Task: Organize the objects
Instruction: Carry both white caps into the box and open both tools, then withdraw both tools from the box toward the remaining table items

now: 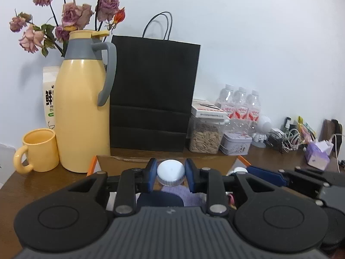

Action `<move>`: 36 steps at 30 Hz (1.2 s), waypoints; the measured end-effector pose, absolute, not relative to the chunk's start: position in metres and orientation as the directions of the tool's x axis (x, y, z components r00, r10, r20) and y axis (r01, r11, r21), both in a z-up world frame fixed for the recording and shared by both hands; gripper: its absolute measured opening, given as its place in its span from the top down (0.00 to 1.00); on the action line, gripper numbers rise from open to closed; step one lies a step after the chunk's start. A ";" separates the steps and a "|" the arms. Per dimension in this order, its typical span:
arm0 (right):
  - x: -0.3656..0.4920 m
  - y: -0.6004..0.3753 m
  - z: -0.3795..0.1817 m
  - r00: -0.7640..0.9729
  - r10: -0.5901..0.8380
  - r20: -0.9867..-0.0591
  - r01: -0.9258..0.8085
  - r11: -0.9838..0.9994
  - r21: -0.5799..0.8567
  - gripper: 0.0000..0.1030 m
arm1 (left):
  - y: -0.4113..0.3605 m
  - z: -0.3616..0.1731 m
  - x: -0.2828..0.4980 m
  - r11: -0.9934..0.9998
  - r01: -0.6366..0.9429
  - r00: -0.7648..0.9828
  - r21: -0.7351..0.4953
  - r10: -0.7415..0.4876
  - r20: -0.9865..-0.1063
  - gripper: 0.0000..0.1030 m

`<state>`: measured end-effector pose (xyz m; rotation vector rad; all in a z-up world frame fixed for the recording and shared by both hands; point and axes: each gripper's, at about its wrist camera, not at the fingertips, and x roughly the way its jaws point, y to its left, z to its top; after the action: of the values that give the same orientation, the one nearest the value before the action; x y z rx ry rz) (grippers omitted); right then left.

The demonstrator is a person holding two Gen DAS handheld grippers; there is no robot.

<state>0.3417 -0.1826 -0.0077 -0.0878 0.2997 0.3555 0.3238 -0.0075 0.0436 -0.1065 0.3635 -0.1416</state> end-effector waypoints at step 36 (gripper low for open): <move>0.357 -0.207 -0.029 0.889 0.255 -0.380 -0.271 0.962 0.010 0.00 | -0.007 0.018 0.327 0.997 0.010 0.938 -0.075 -0.036 -0.344 0.00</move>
<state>0.3572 -0.2065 -0.0287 -0.0436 0.3889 0.2733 0.3269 -0.0072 0.0176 -0.0725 0.3521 -0.0234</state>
